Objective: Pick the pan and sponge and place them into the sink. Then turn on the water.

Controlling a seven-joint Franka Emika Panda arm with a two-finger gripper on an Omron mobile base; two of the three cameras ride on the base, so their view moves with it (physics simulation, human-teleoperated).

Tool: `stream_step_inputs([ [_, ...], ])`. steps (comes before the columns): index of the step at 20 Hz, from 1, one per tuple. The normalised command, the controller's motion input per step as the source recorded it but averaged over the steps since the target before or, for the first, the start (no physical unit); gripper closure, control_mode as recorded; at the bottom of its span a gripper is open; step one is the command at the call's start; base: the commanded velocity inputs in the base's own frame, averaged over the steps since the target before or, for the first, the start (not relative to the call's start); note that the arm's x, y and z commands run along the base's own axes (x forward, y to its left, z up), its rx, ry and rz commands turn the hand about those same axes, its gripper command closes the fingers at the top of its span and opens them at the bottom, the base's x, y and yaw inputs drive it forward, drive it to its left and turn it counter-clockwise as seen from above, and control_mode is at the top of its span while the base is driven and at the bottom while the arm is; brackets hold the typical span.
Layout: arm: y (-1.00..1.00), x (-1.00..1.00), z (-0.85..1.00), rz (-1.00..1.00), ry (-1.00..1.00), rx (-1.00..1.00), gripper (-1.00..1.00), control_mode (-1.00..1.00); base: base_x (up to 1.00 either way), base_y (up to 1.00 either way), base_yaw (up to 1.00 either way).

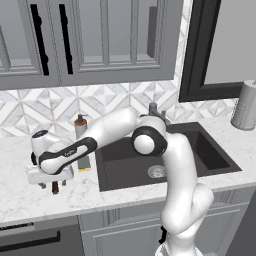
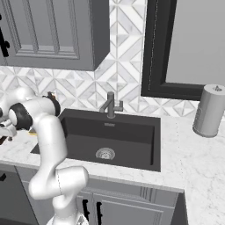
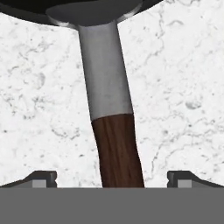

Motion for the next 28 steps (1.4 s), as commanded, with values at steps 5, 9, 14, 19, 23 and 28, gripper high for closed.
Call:
stream_step_inputs([
  [5,0.0,0.02,-0.39,0.0,0.0,0.0,1.0,-1.0,0.0,0.0,0.0],
  [9,0.0,0.0,0.0,0.0,0.0,0.0,1.0,-1.0,0.0,0.0,0.0],
  [14,0.0,0.0,0.0,0.0,0.0,0.0,1.0,-1.0,0.0,0.0,0.0],
  [19,0.0,-0.13,0.14,0.0,-0.02,0.0,1.0,-1.0,0.0,0.0,0.0],
  [23,0.0,-0.44,0.52,0.0,-0.13,0.0,1.0,-1.0,0.0,0.0,0.0],
  [28,-0.23,-0.47,0.49,0.0,-0.16,0.0,1.0,-1.0,0.0,0.0,0.0],
])
